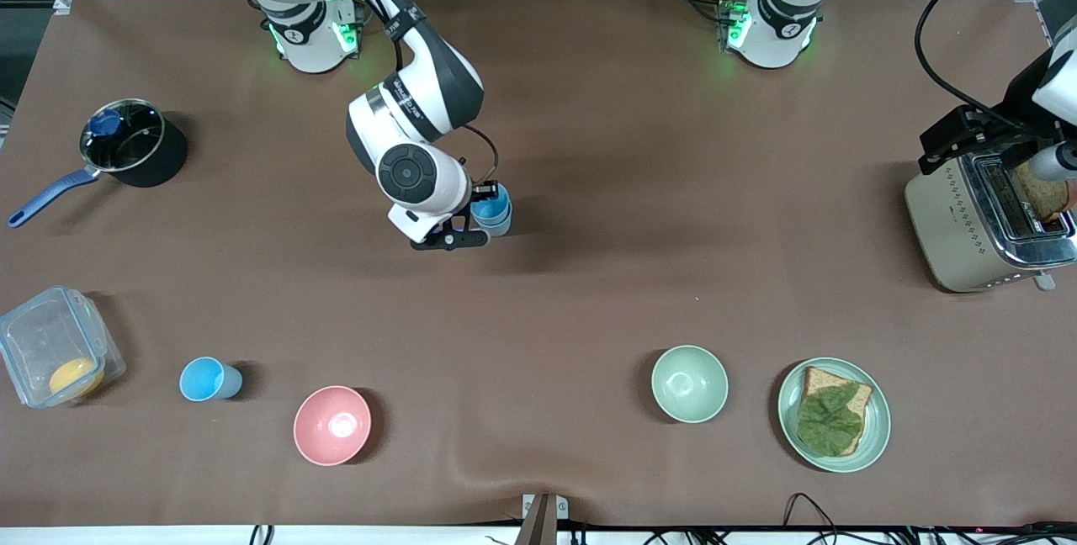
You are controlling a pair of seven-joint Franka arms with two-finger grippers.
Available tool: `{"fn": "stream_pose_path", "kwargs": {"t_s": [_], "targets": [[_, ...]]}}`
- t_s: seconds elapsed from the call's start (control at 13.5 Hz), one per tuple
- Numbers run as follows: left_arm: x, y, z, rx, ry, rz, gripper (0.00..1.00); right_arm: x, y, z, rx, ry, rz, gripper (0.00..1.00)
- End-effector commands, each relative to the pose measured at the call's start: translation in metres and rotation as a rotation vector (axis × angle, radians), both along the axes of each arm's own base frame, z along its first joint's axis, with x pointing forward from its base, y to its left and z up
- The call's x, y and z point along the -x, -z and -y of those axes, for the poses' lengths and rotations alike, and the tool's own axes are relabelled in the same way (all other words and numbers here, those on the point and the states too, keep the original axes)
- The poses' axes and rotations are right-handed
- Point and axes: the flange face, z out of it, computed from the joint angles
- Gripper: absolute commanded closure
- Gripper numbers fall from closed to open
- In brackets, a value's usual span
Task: Stack blue cups with both arms
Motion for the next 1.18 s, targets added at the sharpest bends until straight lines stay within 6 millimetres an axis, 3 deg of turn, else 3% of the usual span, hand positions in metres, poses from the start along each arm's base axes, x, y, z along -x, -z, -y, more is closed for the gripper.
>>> {"fn": "stream_pose_path", "kwargs": {"t_s": [0.0,0.15,0.44,0.74,0.96,1.11], "targets": [[0.008,-0.004,-0.005,0.012,0.019,-0.006,0.00,-0.013,-0.014,0.023,0.012,0.026,-0.010,0.00],[0.008,-0.002,-0.004,0.009,0.018,-0.010,0.00,-0.020,-0.027,0.040,0.000,0.012,-0.015,0.00],[0.009,-0.004,-0.005,0.009,0.017,-0.007,0.00,-0.033,-0.057,0.098,0.002,-0.052,-0.037,0.00],[0.009,-0.007,-0.005,0.008,0.015,-0.002,0.00,-0.047,-0.108,0.190,-0.011,-0.070,-0.062,0.00],[0.011,-0.010,-0.006,0.010,0.017,0.002,0.00,-0.057,-0.131,0.261,-0.051,-0.050,-0.046,0.00],[0.011,-0.009,-0.005,0.010,0.008,0.001,0.00,-0.053,-0.167,0.291,-0.058,-0.086,0.009,0.00]]}}
